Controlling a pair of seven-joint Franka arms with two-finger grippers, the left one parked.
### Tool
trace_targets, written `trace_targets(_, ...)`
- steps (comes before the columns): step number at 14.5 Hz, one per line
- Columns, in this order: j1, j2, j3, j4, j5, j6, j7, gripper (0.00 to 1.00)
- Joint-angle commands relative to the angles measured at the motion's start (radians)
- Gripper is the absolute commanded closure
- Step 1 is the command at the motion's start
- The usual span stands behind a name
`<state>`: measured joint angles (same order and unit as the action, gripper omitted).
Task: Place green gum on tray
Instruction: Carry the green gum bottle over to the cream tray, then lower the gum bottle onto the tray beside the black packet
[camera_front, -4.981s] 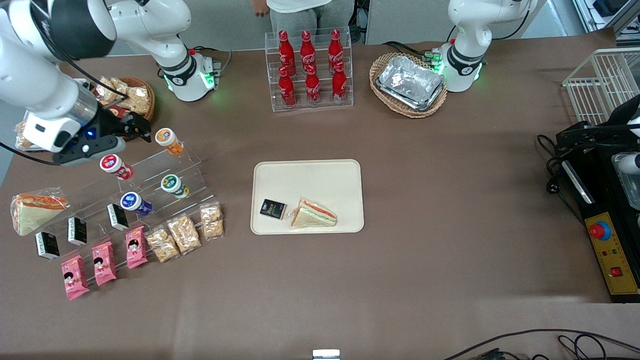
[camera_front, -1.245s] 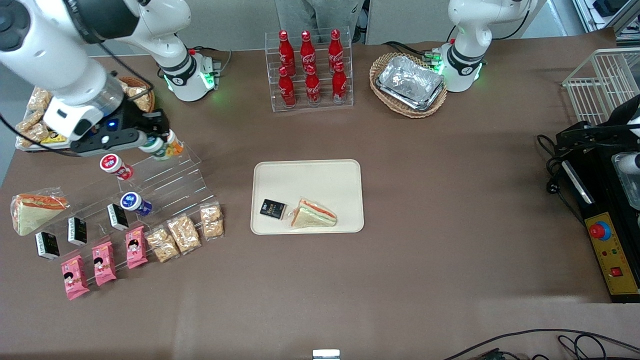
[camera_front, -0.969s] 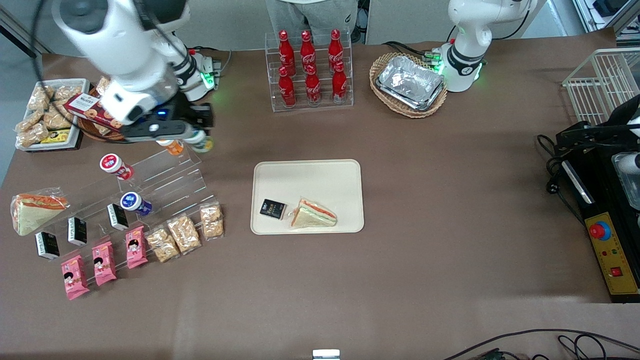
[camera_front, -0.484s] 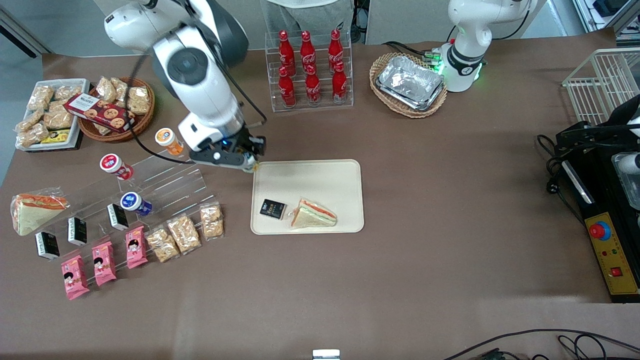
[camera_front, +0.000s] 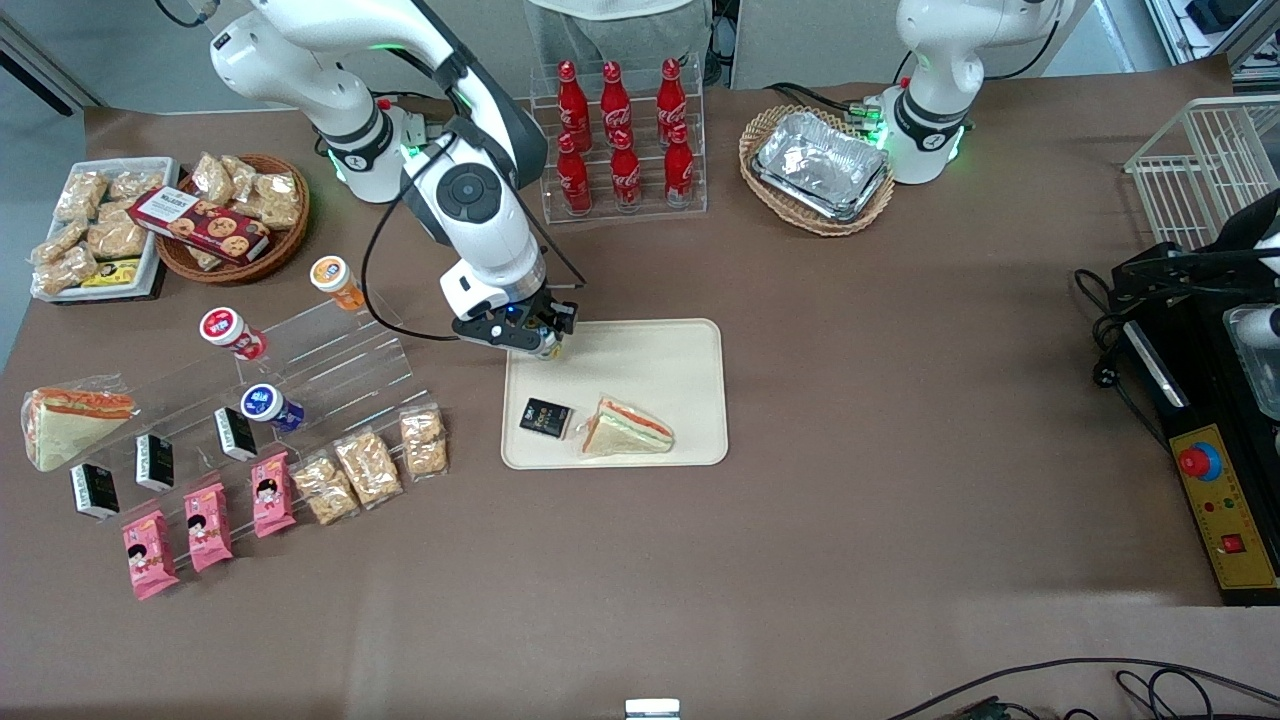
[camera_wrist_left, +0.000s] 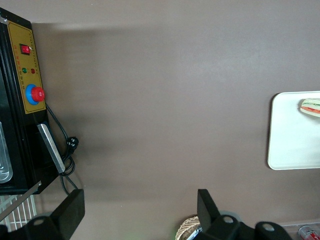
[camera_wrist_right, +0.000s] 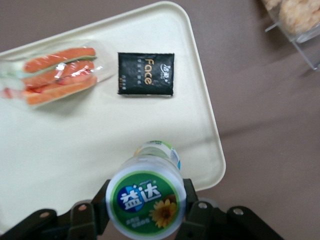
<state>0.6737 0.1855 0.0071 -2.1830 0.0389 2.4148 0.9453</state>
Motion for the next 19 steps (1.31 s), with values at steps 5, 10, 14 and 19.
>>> trace_targets(5,0.017,0.083,-0.013,-0.121,0.026,0.243,0.004,0.80)
trace_targets(10,0.017,0.109,-0.013,-0.124,0.026,0.267,0.015,0.00)
trace_targets(14,0.014,0.101,-0.013,-0.121,0.026,0.259,0.015,0.00)
trace_targets(19,-0.002,0.028,-0.016,-0.084,0.024,0.122,-0.042,0.00)
